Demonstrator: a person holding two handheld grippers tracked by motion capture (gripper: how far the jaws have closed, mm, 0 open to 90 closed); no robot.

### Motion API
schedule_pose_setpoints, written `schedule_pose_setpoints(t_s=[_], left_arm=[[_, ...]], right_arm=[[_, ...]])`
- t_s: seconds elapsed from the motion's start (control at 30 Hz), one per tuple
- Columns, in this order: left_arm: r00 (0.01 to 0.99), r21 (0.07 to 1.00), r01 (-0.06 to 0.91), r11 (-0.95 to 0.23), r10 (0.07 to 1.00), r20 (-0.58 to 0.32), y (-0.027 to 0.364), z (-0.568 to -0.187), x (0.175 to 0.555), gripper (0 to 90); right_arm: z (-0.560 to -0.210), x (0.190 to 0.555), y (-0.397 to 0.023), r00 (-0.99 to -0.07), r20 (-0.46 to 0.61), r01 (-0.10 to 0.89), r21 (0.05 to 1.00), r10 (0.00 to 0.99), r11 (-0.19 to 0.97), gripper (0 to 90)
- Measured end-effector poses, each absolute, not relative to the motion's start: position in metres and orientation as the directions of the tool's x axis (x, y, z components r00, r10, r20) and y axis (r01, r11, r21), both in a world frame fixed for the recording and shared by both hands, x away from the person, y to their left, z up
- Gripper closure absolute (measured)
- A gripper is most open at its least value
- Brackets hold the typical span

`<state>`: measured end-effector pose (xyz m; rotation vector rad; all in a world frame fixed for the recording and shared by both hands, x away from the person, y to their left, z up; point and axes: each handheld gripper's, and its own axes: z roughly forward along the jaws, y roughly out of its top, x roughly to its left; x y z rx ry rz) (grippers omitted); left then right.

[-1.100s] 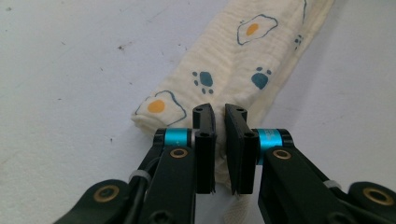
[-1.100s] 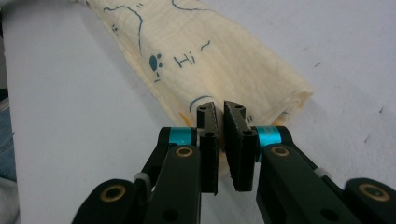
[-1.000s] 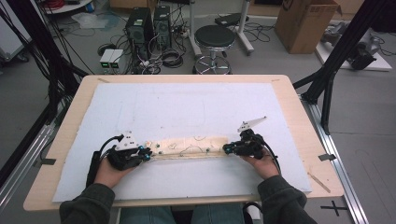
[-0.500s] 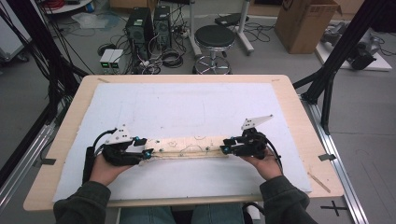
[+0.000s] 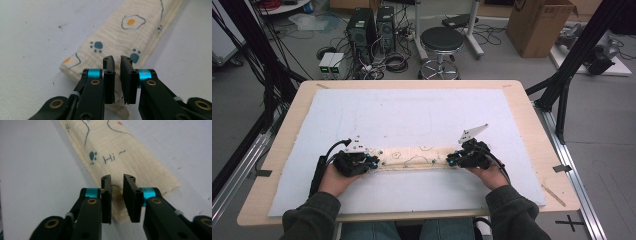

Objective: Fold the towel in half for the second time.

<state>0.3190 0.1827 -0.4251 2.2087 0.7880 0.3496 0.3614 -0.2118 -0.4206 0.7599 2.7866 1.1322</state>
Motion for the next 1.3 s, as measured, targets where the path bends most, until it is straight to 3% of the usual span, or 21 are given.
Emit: schedule_pose_setpoints(t_s=[0.33,0.5,0.63,0.83,0.97,1.13,1.3], left_arm=[[0.774,0.703,0.425,-0.571,0.632,0.045,0.18,-0.429,0.318,81.6],[0.77,0.707,0.431,-0.561,0.637,0.035,0.181,-0.429,0.317,77.3],[0.773,0.733,0.436,-0.522,0.634,-0.008,0.184,-0.424,0.316,64.5],[0.789,0.789,0.406,-0.462,0.612,-0.047,0.188,-0.409,0.315,57.6],[0.796,0.816,0.371,-0.444,0.604,-0.033,0.178,-0.4,0.321,62.7],[0.803,0.798,0.365,-0.479,0.596,-0.009,0.155,-0.404,0.331,84.3],[0.827,0.767,0.369,-0.525,0.563,-0.012,0.136,-0.418,0.337,86.7]], right_arm=[[-0.427,0.354,-0.217,-0.882,0.149,0.423,0.666,0.447,0.614,85.1],[-0.43,0.351,-0.22,-0.882,0.151,0.423,0.675,0.447,0.605,84.0],[-0.428,0.349,-0.221,-0.876,0.204,0.445,0.692,0.438,0.569,66.6],[-0.395,0.342,-0.212,-0.899,0.162,0.375,0.764,0.408,0.525,61.2],[-0.384,0.353,-0.198,-0.899,0.165,0.375,0.769,0.406,0.518,64.8],[-0.396,0.374,-0.17,-0.886,0.242,0.433,0.737,0.396,0.519,87.5],[-0.415,0.383,-0.136,-0.876,0.315,0.477,0.674,0.364,0.564,89.4]])
